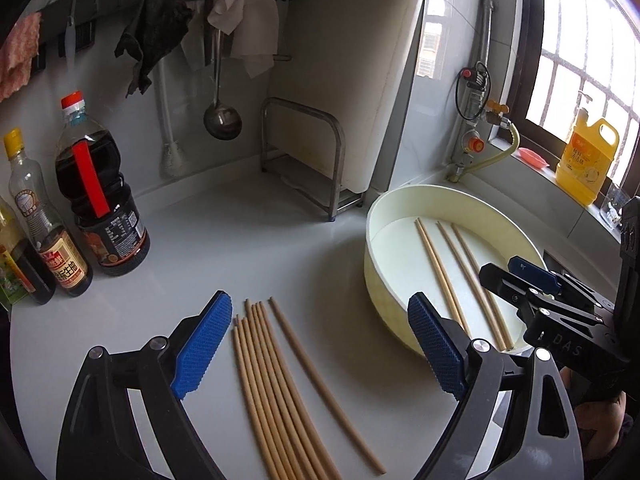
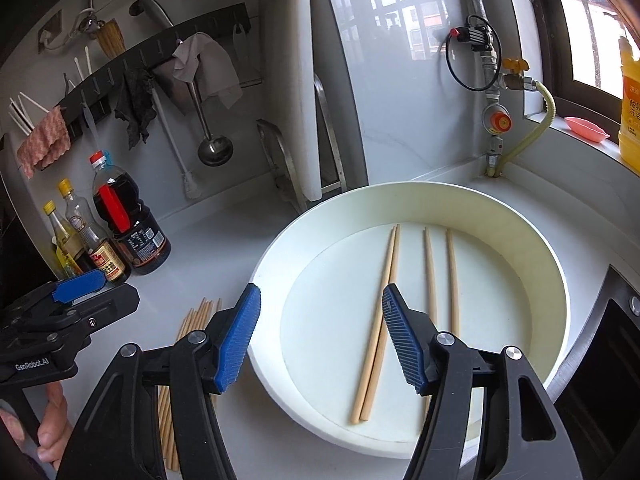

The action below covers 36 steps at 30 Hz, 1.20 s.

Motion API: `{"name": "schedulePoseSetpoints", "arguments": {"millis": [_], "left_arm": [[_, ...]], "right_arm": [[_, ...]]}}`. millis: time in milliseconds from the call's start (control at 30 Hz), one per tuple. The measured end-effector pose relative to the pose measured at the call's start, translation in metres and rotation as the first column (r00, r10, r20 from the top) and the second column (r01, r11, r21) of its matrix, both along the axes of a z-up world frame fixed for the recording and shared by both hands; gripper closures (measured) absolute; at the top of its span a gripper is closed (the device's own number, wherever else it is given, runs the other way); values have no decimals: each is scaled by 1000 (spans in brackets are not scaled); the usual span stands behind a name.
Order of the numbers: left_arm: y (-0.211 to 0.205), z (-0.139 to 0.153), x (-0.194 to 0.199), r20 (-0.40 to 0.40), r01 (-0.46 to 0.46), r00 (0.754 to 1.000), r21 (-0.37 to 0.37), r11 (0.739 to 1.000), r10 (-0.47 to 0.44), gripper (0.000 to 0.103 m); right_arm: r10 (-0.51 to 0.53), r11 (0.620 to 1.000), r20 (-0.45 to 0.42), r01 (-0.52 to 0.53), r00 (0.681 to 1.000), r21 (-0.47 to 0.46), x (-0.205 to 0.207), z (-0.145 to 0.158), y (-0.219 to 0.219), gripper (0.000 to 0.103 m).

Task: Organize utensils
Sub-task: 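Withdraw both open tools from the basin back to the chopstick bundle, then push one chopstick out of the bundle with the left tool while the right tool separates another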

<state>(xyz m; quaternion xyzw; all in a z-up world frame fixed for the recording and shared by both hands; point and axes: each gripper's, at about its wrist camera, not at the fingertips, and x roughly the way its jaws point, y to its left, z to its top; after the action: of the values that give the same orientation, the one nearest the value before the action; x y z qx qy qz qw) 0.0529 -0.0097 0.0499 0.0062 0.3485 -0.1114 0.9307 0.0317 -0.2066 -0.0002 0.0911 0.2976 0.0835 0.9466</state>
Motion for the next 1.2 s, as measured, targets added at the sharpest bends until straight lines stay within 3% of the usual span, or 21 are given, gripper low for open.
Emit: {"name": "schedulePoseSetpoints", "arguments": {"millis": [333,733,1033,1200], "left_arm": [[57,-14,-20,-10,-78,997,18,997,79,14],[103,-69,-23,-94,-142,985,33,989,145,12],[109,-94,-23,-151,-152,977,3,988,150,12],[106,-104,-22,-171,-153,973,26,988,155,12]], "right_arm": [[128,992,-18,-128,992,-5,-9,-5,49,40],[258,963,-76,-262,963,-56,-18,-25,100,40],[322,939,-127,-334,938,-85,-25,-47,122,40],[334,933,-150,-349,931,-91,-24,-58,125,40]]}}
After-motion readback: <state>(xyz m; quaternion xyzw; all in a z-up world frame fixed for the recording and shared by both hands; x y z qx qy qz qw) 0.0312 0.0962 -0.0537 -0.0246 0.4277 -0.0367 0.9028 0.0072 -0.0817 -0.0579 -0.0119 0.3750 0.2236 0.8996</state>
